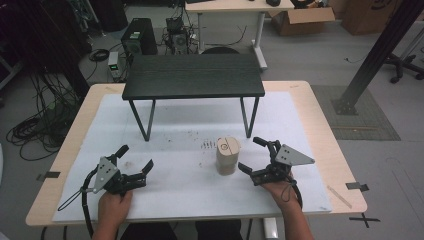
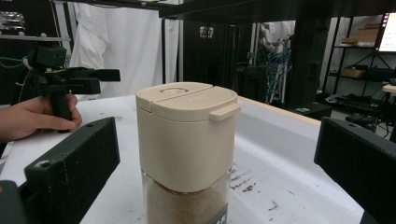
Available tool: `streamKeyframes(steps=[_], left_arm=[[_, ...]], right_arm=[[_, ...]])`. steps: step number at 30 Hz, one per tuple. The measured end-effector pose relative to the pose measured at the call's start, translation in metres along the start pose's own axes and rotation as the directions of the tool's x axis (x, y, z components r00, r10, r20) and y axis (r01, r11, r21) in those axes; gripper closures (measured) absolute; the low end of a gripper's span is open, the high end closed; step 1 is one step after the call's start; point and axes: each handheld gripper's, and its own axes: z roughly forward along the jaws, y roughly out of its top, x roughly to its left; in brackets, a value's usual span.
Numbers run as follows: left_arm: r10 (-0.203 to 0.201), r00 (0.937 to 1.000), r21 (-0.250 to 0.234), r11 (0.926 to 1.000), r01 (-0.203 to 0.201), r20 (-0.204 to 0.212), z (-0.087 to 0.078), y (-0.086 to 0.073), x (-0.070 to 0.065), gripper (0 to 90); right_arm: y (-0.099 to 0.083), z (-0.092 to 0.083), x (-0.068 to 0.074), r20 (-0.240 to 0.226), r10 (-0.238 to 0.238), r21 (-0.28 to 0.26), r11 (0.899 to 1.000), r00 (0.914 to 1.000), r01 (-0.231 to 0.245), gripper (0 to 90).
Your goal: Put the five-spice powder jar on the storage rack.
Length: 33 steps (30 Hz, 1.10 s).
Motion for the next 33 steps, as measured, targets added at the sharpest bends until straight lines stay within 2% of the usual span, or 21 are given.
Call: streamKeyframes(steps=[8,20,33], left_arm=[[0.001,1.0000,-0.002,1.0000,-0.001,0.000,-0.0002,-0.0001,-0.0001,0.2],[0.000,1.0000,-0.003,1.0000,0.000,0.000,-0.0003,-0.0001,-0.0001,0.2],[0.000,1.0000,-0.003,1.0000,0.000,0.000,-0.0004,-0.0001,0.0000,0.2]], right_arm=[[-0.0019,0.0018,0.0015,-0.007,0.000,0.020,1.000,1.0000,0.000,0.0],[0.0019,-0.0038,0.0005,0.004,-0.004,0.011,1.000,1.0000,0.004,0.0],[0.0044,-0.0023,0.0009,0.000,-0.006,0.012,1.000,1.0000,0.006,0.0]])
